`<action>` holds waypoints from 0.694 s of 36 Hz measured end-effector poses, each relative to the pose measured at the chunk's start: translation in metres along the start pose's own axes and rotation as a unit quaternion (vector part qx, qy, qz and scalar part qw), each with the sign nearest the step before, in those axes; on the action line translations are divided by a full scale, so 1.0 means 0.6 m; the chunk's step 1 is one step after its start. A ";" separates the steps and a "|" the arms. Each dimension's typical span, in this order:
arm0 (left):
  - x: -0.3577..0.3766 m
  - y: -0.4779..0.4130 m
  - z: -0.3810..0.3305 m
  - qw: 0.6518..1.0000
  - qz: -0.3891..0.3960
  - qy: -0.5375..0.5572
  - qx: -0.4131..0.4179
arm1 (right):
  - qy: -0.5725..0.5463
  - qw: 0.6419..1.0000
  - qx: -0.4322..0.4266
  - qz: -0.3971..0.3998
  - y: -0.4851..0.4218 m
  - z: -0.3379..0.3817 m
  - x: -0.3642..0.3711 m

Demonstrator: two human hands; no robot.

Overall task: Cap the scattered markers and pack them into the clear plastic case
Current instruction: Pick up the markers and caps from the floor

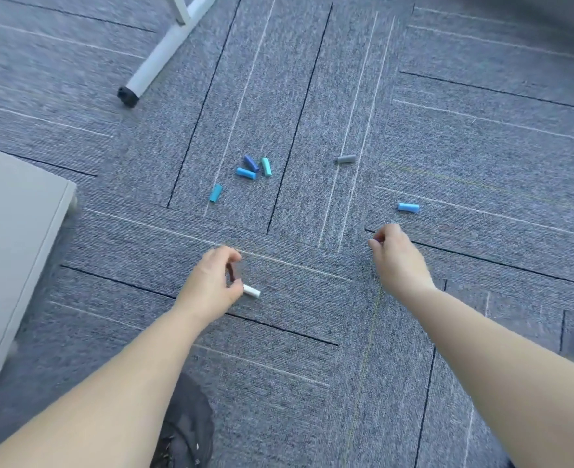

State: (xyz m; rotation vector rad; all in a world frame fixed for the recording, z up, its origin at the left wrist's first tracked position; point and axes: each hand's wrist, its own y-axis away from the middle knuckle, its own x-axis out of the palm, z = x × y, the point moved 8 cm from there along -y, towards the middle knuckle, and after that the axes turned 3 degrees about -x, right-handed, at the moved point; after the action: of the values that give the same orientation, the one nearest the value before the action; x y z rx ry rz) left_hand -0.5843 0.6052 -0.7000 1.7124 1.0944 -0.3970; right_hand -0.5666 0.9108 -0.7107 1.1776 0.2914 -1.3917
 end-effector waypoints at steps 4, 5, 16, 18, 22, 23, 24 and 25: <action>0.022 0.009 0.014 0.998 0.047 -0.047 0.021 | 0.022 0.999 -0.035 0.008 0.012 0.033 0.018; 0.026 0.012 0.014 0.997 0.051 -0.052 0.028 | 0.023 0.999 -0.041 0.010 0.016 0.038 0.021; 0.059 0.013 0.000 0.988 0.054 -0.139 0.036 | -0.014 0.998 -0.056 0.002 0.033 0.042 0.040; 0.062 0.011 -0.001 0.987 0.050 -0.149 0.032 | -0.015 0.999 -0.051 -0.001 0.031 0.036 0.040; 0.057 0.001 -0.001 0.989 0.042 -0.137 0.019 | -0.007 0.999 -0.030 -0.013 0.018 0.020 0.024; 0.053 -0.003 -0.003 0.992 0.034 -0.122 0.013 | -0.008 0.999 -0.023 -0.022 0.011 0.015 0.017; 0.048 -0.009 -0.007 0.994 0.022 -0.104 0.008 | -0.012 0.999 -0.016 -0.032 0.004 0.011 0.008; 0.043 -0.014 -0.014 0.996 0.012 -0.085 0.005 | -0.017 0.999 -0.010 -0.043 -0.004 0.007 -0.001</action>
State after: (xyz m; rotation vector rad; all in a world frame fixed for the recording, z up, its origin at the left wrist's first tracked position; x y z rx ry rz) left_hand -0.5795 0.6257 -0.7192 1.6659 0.9495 -0.5248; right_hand -0.5708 0.9085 -0.7092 1.1355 0.3338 -1.4782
